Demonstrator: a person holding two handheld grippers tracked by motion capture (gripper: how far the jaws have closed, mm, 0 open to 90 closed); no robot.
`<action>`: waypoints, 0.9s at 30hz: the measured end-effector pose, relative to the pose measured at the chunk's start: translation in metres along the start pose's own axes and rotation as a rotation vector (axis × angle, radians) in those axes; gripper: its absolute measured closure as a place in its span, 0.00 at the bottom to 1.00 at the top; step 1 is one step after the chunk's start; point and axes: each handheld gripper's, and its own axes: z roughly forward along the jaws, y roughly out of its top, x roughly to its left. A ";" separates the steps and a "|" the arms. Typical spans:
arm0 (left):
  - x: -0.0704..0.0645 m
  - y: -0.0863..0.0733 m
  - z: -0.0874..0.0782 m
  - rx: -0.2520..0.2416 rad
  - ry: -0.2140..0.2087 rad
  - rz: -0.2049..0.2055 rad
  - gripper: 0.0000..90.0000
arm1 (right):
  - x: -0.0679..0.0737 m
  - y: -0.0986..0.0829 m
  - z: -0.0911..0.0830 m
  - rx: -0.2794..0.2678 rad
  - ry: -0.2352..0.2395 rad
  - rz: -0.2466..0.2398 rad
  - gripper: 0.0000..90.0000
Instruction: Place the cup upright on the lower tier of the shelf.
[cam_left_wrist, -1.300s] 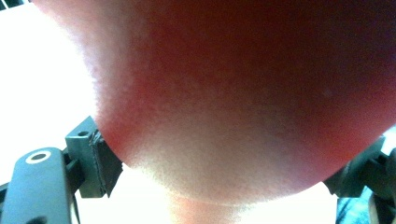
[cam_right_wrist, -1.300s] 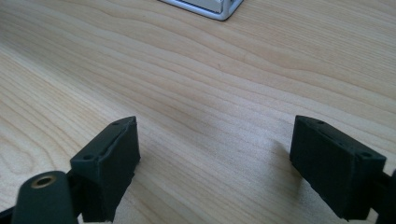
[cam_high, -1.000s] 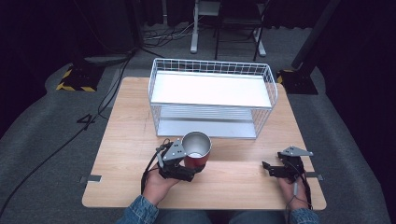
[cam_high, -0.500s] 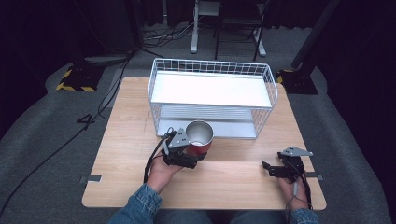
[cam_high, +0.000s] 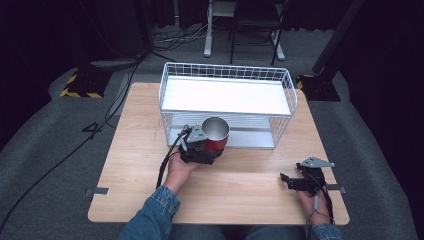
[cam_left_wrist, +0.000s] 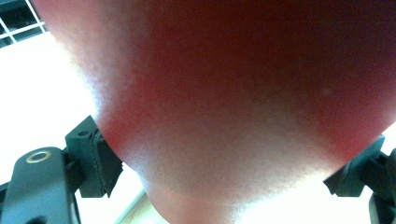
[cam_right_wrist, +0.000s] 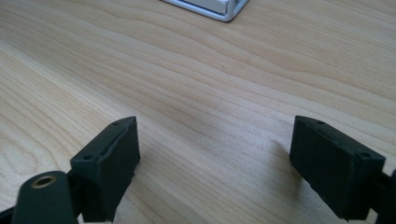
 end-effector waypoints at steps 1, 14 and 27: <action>0.001 0.000 0.003 0.004 0.002 -0.006 0.18 | 0.000 0.000 0.000 0.000 0.001 -0.004 0.18; 0.020 0.003 0.035 -0.022 0.059 -0.032 0.18 | 0.001 0.000 0.000 -0.002 0.014 -0.019 0.18; 0.036 0.007 0.056 -0.010 0.095 -0.019 0.18 | 0.002 0.000 0.000 -0.001 0.025 -0.029 0.18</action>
